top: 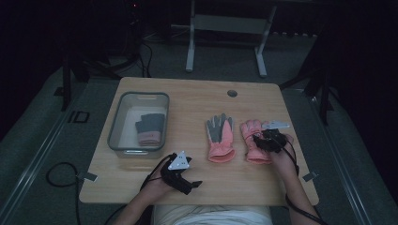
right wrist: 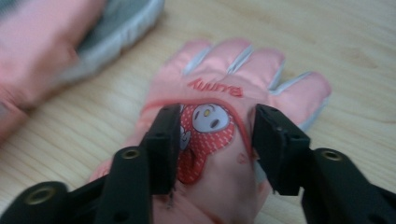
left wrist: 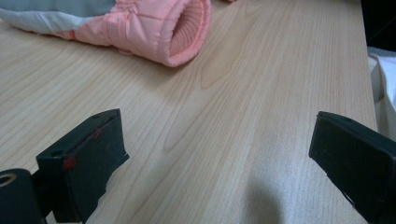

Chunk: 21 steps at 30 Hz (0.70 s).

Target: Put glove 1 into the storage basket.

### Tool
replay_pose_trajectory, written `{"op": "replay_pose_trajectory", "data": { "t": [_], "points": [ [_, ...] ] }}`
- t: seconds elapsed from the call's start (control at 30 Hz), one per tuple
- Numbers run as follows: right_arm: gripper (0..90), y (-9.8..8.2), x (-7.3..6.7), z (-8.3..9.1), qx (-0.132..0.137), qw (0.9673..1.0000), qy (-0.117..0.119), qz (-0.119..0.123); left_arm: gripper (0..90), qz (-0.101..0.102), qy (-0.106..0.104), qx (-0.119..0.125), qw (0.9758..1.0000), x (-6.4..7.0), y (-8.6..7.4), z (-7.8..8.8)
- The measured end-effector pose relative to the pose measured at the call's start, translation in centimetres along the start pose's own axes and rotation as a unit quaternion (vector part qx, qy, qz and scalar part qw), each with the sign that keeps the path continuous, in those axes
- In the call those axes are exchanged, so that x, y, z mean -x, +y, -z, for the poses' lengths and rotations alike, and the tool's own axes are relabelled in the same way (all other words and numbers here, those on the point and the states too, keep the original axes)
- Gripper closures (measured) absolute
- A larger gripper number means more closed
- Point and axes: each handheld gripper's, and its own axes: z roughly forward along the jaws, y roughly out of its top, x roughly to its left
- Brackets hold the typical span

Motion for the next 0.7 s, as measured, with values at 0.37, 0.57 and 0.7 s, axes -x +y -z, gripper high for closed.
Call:
{"op": "replay_pose_trajectory", "data": {
  "t": [0.37, 0.57, 0.7],
  "points": [
    [45.1, -1.15, 0.09, -0.88, 0.011, 0.9997, 0.021, -0.009, 3.2, 0.002, -0.002, 0.001, 1.0, 0.0, -0.03, -0.02],
    [56.7, -1.15, -0.32, -0.93, 0.009, 0.9997, 0.01, -0.021, 3.2, 0.006, -0.002, 0.002, 1.0, -0.05, -0.04, -0.01],
    [73.9, -0.6, -0.63, -0.97, -0.01, 0.9996, 0.014, -0.024, 3.2, 0.004, -0.002, 0.002, 1.0, -0.02, -0.04, -0.01]
  ]
}}
